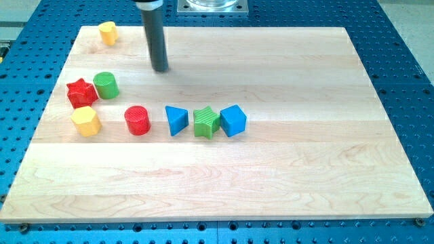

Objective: Move the red circle diagonally to the triangle

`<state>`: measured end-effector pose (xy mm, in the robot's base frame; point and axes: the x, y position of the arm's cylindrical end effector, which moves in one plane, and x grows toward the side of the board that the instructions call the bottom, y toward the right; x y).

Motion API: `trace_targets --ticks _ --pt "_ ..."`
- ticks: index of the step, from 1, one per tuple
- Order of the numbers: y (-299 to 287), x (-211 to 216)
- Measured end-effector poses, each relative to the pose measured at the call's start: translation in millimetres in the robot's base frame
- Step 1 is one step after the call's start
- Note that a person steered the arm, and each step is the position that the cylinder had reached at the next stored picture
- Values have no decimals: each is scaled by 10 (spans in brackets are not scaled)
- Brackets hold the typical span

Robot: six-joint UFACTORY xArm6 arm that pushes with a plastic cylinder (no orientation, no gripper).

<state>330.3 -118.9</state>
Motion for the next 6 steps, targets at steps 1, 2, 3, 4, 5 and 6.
trace_targets --ticks 1,2,3,4,5,6 --pt "76 493" --pt "-98 986" --pt "-367 1565" --pt "-701 1804" --pt "-1104 1867" --pt "-1344 1705"
